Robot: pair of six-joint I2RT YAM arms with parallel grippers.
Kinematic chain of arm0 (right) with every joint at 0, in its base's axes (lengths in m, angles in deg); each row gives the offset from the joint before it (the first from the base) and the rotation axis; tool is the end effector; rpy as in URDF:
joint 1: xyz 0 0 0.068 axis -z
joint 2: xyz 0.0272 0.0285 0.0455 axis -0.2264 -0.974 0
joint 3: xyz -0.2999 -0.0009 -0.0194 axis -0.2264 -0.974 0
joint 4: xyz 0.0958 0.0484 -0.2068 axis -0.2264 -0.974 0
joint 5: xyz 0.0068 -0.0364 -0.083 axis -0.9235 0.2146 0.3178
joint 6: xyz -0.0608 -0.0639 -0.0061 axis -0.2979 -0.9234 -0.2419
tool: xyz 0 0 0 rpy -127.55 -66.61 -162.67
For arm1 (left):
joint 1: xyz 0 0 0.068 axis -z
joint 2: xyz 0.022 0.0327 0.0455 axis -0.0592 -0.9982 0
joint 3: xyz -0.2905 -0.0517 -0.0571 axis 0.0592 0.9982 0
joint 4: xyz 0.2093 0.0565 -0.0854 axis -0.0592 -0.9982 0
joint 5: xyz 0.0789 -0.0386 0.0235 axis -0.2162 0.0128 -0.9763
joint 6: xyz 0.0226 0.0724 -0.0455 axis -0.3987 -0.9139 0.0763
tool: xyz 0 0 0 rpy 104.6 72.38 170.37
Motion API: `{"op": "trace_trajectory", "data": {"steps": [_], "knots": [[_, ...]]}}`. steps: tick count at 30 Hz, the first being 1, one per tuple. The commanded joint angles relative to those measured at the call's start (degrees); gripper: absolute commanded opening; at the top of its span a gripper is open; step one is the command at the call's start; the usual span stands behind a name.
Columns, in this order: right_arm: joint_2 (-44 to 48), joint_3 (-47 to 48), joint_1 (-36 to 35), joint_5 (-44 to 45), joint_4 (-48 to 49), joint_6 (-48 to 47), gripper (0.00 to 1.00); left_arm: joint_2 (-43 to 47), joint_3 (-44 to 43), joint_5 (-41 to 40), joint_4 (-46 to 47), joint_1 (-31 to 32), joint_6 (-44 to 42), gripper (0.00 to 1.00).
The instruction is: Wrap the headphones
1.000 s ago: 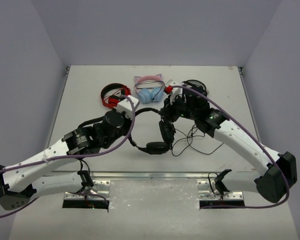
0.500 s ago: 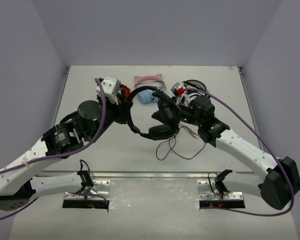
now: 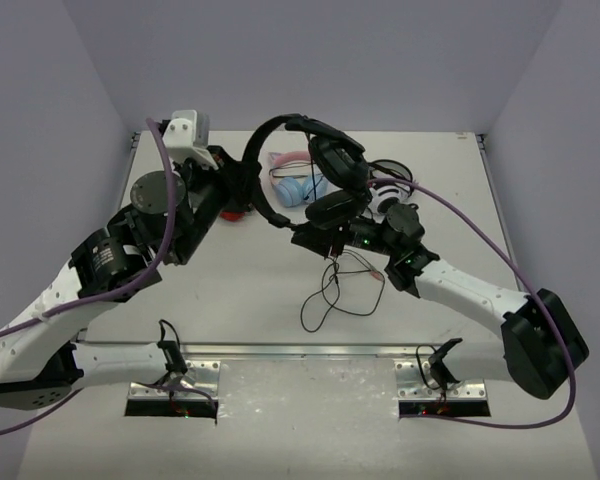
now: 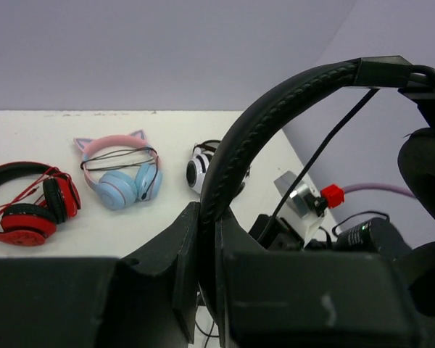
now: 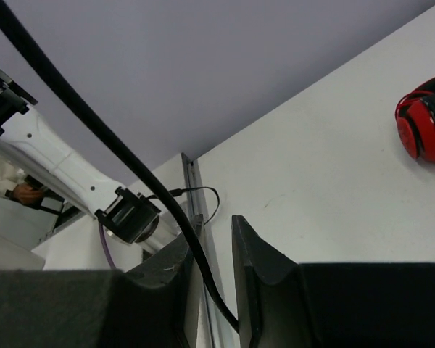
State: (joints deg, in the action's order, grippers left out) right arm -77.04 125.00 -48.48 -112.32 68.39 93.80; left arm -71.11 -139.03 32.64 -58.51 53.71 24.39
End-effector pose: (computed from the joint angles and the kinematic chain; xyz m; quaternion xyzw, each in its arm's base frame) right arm 0.2006 0.2007 0.3349 -0.2043 0.6357 0.6093 0.4278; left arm 0.1299 -0.1141 0.5175 0.0199 0.7220 -0.2224 0.6549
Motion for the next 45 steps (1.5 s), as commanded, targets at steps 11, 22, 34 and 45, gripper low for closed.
{"op": "trace_trajectory", "data": {"steps": [11,22,34,45], "knots": [[0.97,-8.32,-5.38,-0.61,16.77,6.5,0.19,-9.64,-13.32,-25.46,-1.34,-0.32,8.99,0.0],[16.1,-4.31,-13.11,6.16,-13.26,-8.0,0.01,-22.24,-22.5,-24.33,-15.79,-16.41,17.7,0.0],[10.77,35.27,-15.4,19.41,-68.31,-31.19,0.01,-22.15,-0.61,-24.64,-17.69,-16.5,16.03,0.0],[7.32,45.71,-15.31,52.38,-76.05,-58.45,0.01,-5.21,29.1,10.79,0.29,-14.39,-2.5,0.0]]}}
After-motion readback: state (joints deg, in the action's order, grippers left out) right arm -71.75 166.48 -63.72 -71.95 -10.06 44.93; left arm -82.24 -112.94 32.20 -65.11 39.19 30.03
